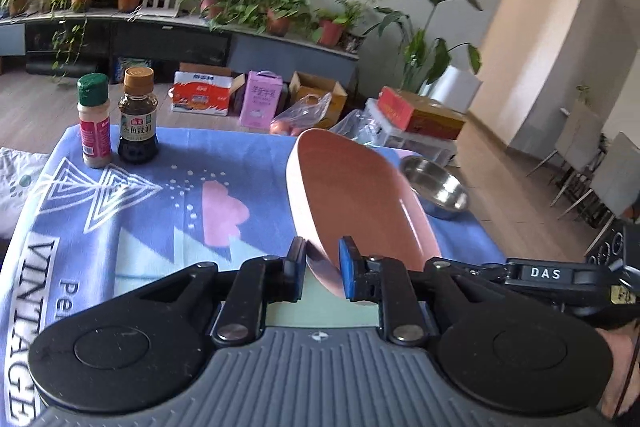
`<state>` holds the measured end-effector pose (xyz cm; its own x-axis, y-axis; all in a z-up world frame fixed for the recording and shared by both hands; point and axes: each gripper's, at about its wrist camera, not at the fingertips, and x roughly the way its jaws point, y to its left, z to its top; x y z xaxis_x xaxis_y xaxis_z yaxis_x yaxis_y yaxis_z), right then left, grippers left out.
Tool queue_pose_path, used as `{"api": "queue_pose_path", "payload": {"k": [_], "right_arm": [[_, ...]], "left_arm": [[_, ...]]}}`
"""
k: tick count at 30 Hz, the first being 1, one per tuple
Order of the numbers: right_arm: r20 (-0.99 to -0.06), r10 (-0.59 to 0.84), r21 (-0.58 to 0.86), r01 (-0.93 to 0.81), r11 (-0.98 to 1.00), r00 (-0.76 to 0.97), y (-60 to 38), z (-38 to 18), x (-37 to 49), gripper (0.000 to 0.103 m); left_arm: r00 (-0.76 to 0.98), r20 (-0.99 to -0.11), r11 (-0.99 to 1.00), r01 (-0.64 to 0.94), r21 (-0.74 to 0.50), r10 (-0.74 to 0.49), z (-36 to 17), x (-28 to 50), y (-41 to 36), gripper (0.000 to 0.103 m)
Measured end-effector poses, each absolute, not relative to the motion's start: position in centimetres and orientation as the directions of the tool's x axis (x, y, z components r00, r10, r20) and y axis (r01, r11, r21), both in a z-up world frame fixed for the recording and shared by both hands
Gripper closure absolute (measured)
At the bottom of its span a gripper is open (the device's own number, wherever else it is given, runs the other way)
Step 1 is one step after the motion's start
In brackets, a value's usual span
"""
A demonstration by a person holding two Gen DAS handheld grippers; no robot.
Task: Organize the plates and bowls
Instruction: 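Carry the pink bowl with both grippers and lower it onto the green plate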
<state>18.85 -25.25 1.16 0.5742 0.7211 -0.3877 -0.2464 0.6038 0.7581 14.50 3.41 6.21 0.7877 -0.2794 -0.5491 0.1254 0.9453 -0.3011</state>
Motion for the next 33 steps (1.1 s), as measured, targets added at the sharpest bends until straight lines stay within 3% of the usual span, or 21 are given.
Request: {"api": "queue_pose_path", "payload": {"k": [11, 18, 33], "right_arm": [[-0.389, 0.718, 0.748, -0.258, 0.612, 0.577, -25.2, 1.0, 15.0, 0.085], [-0.420, 0.715, 0.714, -0.284, 0.641, 0.559, -24.1, 0.9, 15.6, 0.083], [-0.454, 0.724, 0.686, -0.315, 0.656, 0.519, -23.3, 0.4, 15.3, 0.082]], "left_arm": [[0.763, -0.510, 0.896, 0.200, -0.397, -0.397, 3.3, 11.1, 5.6, 0.085], [0.751, -0.527, 0.889, 0.176, -0.422, -0.398, 0.4, 11.3, 6.6, 0.085], [0.731, -0.533, 0.876, 0.186, -0.445, -0.426, -0.5, 10.6, 7.1, 0.080]]}}
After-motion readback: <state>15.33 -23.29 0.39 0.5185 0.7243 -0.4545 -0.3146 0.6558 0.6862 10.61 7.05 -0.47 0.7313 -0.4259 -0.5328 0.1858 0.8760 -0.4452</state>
